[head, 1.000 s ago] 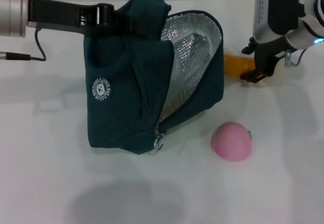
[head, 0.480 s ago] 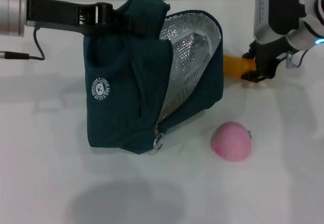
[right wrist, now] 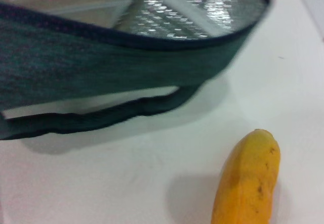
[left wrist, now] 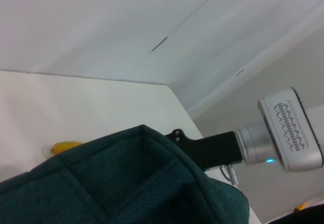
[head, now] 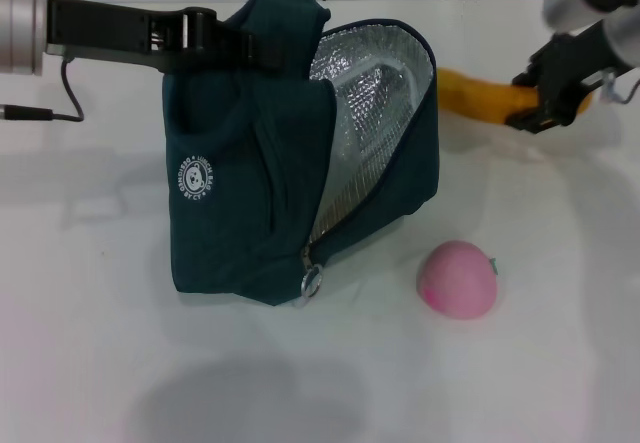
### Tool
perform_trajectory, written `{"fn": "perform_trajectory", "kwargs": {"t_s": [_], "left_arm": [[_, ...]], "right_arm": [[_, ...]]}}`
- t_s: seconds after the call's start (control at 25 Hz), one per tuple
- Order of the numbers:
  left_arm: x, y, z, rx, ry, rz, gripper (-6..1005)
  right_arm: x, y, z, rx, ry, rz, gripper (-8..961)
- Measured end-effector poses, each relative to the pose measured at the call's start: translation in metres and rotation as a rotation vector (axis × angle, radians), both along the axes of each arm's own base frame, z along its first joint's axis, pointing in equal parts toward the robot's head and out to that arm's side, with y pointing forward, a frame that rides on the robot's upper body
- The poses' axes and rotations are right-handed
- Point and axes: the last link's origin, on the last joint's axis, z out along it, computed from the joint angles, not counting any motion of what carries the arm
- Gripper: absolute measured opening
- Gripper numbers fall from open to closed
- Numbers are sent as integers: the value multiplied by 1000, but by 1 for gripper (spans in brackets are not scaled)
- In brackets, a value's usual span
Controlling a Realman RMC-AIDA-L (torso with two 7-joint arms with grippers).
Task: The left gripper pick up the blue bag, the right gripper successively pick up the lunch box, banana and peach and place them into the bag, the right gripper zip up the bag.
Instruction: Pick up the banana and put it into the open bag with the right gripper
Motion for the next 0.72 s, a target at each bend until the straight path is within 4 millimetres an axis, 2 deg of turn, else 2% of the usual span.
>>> {"fn": "perform_trajectory", "kwargs": {"t_s": [0.28,0.52,0.72], "left_arm": [[-1,0,-1,-7,-6,6,41],[-2,1,-2,-15,-9,10,41],[-2,1,-1,-14,-10,8,41]], "right_arm": [[3,-1,28,48,142,-100,480],[-1,-4,39,38,228,-136,480],[-7,-5,58,37,361,-176,480]]}}
